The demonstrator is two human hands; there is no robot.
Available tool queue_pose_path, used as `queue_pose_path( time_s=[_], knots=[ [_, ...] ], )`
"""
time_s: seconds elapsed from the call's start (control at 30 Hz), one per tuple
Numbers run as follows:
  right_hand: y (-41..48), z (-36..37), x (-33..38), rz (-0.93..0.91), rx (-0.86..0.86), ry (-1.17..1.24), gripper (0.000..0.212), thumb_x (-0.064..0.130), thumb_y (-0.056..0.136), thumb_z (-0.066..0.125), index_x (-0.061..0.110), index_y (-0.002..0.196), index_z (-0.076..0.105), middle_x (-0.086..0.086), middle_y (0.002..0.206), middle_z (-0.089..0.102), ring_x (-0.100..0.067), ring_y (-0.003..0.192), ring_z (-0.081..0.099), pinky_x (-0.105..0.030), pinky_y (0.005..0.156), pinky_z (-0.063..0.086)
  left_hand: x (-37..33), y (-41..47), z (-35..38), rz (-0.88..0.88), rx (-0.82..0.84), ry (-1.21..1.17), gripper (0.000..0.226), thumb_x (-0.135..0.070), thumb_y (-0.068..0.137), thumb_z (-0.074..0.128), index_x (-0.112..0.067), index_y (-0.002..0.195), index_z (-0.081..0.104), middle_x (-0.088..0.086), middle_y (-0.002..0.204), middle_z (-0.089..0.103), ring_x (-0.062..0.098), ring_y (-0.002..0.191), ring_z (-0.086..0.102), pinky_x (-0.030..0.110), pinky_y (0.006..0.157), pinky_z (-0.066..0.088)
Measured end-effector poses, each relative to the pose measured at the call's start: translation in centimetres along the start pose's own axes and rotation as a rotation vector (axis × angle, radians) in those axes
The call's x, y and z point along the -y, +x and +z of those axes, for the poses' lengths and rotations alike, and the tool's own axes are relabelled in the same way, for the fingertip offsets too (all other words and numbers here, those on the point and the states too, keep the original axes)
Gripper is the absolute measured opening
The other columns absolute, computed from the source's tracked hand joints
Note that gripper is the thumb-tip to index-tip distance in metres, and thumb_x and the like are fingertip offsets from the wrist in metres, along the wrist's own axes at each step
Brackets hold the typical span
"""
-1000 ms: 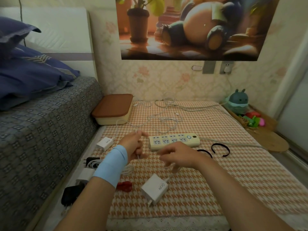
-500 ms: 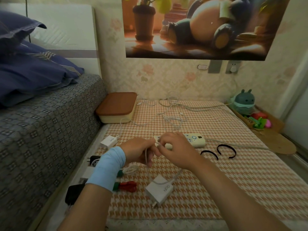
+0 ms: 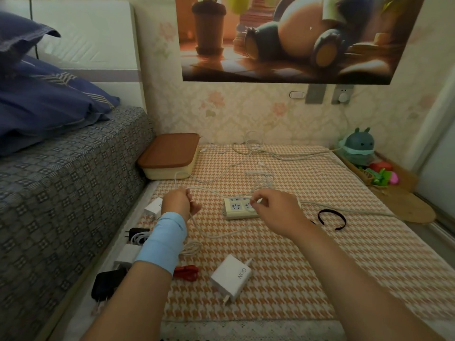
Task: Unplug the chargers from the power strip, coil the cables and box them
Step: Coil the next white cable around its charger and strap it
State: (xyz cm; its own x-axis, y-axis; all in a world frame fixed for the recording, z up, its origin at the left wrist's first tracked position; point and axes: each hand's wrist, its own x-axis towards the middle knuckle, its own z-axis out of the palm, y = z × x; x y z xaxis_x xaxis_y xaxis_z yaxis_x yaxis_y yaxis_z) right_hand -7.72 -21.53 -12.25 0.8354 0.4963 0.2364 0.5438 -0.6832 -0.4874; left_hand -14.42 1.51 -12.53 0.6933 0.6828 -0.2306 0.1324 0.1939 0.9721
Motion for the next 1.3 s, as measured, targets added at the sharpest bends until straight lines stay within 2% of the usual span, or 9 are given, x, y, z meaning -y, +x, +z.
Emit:
queue_pose_path(
  time_s=[0.13, 0.27, 0.4, 0.47, 0.63, 0.77, 1.07, 1.17, 1.3],
  knots=[
    [0.6, 0.4, -0.3, -0.143, -0.118, 0.076, 0.015, 0.022, 0.1, 0.061, 0.035, 0.095, 0.068, 0.01, 0.097, 0.065, -0.014, 0.1, 0.054, -0.044, 0.113, 0.029, 0.9, -1.6, 1.0, 0.254, -0.147, 0.515, 0.023, -0.007, 0.093, 0.044, -0.019, 0.088, 0.063, 0.01, 0.09, 0.061, 0.031, 0.087, 0.056, 0.041, 0.078, 0.048],
    [0.8, 1.3, 0.6, -0.234, -0.209, 0.051, 0.01, 0.019, 0.089, 0.074, 0.022, 0.097, 0.08, 0.005, 0.098, 0.059, -0.017, 0.101, 0.051, -0.035, 0.097, 0.038, 0.5, -4.8, 3.3, 0.905, 0.009, 0.747, 0.063, 0.014, 0.082, 0.042, -0.018, 0.134, 0.052, 0.004, 0.136, 0.053, 0.022, 0.129, 0.043, 0.036, 0.109, 0.036],
    [0.9, 1.5, 1.1, -0.281, -0.245, 0.087, 0.008, 0.016, 0.091, 0.073, 0.014, 0.096, 0.078, -0.001, 0.106, 0.062, -0.013, 0.097, 0.052, -0.029, 0.093, 0.04, 0.6, -6.3, 4.8, 0.668, 0.402, 0.545, 0.046, -0.003, 0.099, 0.036, -0.026, 0.135, 0.051, 0.0, 0.123, 0.064, 0.014, 0.091, 0.065, 0.024, 0.084, 0.051],
    [0.6, 1.7, 1.2, -0.291, -0.138, 0.075, 0.011, 0.021, 0.097, 0.066, 0.016, 0.098, 0.075, 0.0, 0.1, 0.069, -0.015, 0.09, 0.058, -0.034, 0.1, 0.039, 0.3, -6.3, 5.1, 0.644, 0.308, 0.599, 0.034, -0.02, 0.102, 0.038, -0.026, 0.13, 0.056, 0.001, 0.119, 0.066, 0.017, 0.087, 0.062, 0.028, 0.081, 0.05],
    [-0.3, 1.4, 2.7, -0.245, -0.057, 0.194, 0.006, 0.026, 0.099, 0.062, 0.02, 0.099, 0.061, 0.009, 0.072, 0.059, -0.006, 0.063, 0.054, -0.025, 0.056, 0.04, -1.9, -5.3, 4.6, 0.62, 0.209, 1.139, 0.047, -0.051, 0.098, 0.035, -0.025, 0.085, 0.071, 0.001, 0.081, 0.072, 0.02, 0.073, 0.064, 0.032, 0.068, 0.051],
    [0.2, 0.7, 2.2, -0.185, -0.044, 0.064, 0.025, 0.029, 0.096, 0.064, 0.027, 0.12, 0.055, 0.004, 0.073, 0.061, -0.013, 0.064, 0.058, -0.039, 0.056, 0.047, -2.1, -4.4, 3.2, 0.64, 0.223, 1.039, 0.049, -0.053, 0.094, 0.05, -0.018, 0.066, 0.069, 0.001, 0.062, 0.064, 0.019, 0.059, 0.059, 0.029, 0.057, 0.044],
    [1.3, -0.1, -1.2, -0.077, -0.122, 0.071, 0.012, 0.027, 0.1, 0.06, 0.025, 0.093, 0.069, 0.008, 0.078, 0.068, -0.012, 0.075, 0.062, -0.037, 0.09, 0.045, -2.1, -2.3, 0.4, 0.562, -0.368, 0.209, 0.04, -0.037, 0.099, 0.049, -0.015, 0.068, 0.063, -0.003, 0.054, 0.049, 0.012, 0.052, 0.043, 0.027, 0.055, 0.034],
    [1.1, -0.1, -0.8, 0.016, -0.115, 0.277, 0.013, 0.027, 0.1, 0.061, 0.022, 0.09, 0.069, 0.008, 0.083, 0.072, -0.007, 0.079, 0.066, -0.027, 0.077, 0.05, -2.3, -2.1, 0.4, 0.462, -0.519, 0.023, 0.039, -0.037, 0.1, 0.047, -0.012, 0.075, 0.064, -0.001, 0.057, 0.048, 0.01, 0.053, 0.042, 0.024, 0.052, 0.033],
    [0.8, 0.7, -0.5, 0.035, -0.115, 0.39, 0.018, 0.029, 0.101, 0.059, 0.019, 0.095, 0.073, 0.009, 0.071, 0.066, -0.001, 0.062, 0.057, -0.021, 0.063, 0.044, -1.7, -1.2, -0.3, 0.39, -0.522, 0.365, 0.03, -0.031, 0.1, 0.046, -0.012, 0.089, 0.066, 0.015, 0.088, 0.064, 0.027, 0.077, 0.055, 0.033, 0.07, 0.042]
  ],
)
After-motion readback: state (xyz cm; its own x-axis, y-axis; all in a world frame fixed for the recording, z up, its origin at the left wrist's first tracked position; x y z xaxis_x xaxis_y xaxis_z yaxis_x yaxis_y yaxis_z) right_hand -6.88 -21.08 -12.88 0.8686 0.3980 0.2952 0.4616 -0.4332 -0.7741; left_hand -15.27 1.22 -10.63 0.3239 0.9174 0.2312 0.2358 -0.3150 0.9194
